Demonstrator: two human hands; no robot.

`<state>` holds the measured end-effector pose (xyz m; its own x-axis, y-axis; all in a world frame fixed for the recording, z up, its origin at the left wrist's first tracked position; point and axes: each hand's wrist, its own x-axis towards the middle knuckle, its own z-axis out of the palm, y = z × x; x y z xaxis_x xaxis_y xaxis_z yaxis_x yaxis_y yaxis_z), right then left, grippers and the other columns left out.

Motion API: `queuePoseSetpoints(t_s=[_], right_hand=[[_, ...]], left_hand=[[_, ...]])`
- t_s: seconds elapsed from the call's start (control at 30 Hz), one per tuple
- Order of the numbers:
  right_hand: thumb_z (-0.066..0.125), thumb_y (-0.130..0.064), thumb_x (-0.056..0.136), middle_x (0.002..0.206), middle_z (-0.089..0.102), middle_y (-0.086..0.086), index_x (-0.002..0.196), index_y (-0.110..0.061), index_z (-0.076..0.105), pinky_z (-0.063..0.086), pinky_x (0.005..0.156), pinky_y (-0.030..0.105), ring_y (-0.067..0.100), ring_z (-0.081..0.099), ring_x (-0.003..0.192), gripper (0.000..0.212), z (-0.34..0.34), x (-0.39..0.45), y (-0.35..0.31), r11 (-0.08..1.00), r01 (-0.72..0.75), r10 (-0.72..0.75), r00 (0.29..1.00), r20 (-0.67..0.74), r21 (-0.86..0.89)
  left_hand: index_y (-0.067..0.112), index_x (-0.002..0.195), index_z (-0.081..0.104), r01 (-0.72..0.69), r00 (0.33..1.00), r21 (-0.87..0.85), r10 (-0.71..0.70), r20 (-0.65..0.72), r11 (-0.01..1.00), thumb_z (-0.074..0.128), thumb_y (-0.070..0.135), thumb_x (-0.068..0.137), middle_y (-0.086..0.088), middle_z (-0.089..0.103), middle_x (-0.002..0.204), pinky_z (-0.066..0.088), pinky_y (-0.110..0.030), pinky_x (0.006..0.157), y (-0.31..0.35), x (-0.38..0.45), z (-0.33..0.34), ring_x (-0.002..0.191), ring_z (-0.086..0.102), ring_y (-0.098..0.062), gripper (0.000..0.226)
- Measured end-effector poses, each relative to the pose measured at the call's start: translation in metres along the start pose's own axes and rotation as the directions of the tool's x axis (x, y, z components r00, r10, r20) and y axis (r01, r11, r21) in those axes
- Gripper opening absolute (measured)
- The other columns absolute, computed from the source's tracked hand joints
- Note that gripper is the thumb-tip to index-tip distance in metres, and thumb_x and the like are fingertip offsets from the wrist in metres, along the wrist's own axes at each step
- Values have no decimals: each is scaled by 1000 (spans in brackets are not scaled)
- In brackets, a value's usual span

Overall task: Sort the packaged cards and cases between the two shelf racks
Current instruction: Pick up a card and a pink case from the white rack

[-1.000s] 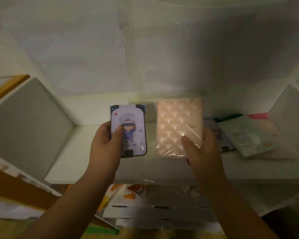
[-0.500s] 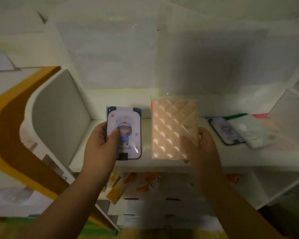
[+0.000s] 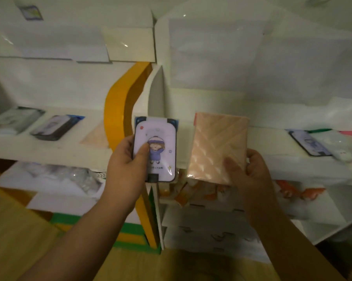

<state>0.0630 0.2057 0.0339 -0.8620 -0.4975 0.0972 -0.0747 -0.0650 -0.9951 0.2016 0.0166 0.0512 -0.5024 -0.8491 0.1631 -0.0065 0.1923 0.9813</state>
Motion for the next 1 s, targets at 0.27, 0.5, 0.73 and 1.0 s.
queuePoseSetpoints(t_s=[0.27, 0.5, 0.73, 1.0], right_hand=[[62, -26, 91, 110, 68, 7, 115, -20, 51, 58, 59, 27, 15, 73, 84, 27, 93, -36, 0, 999, -31, 27, 986, 166, 19], [66, -27, 89, 110, 68, 9, 120, -12, 50, 57, 60, 30, 21, 72, 83, 38, 166, -58, -4, 997, -38, 14, 943, 331, 66], [65, -32, 78, 108, 69, 6, 124, -13, 51, 51, 52, 24, 12, 69, 77, 51, 225, -63, -1, 997, -33, 2, 916, 401, 72], [62, -34, 80, 103, 73, 1, 113, -26, 60, 54, 58, 40, 23, 69, 83, 34, 281, -42, 15, 988, -68, 9, 921, 389, 137]], left_hand=[[27, 117, 61, 12, 993, 57, -5, -121, 998, 54, 29, 97, 7, 73, 101, 61, -34, 68, -9, -15, -116, 87, 71, -9, 21], [34, 102, 62, 43, 972, 22, -37, -233, 999, 55, 29, 97, 5, 74, 99, 61, -41, 71, -21, -22, -194, 86, 72, -13, 11], [39, 102, 60, 53, 945, 1, -50, -323, 999, 54, 30, 98, 6, 72, 105, 60, -45, 78, -30, -19, -247, 93, 71, -14, 12], [40, 104, 55, 102, 923, 9, -91, -374, 995, 47, 31, 100, 7, 71, 104, 60, -38, 76, -50, 9, -277, 89, 71, -8, 13]])
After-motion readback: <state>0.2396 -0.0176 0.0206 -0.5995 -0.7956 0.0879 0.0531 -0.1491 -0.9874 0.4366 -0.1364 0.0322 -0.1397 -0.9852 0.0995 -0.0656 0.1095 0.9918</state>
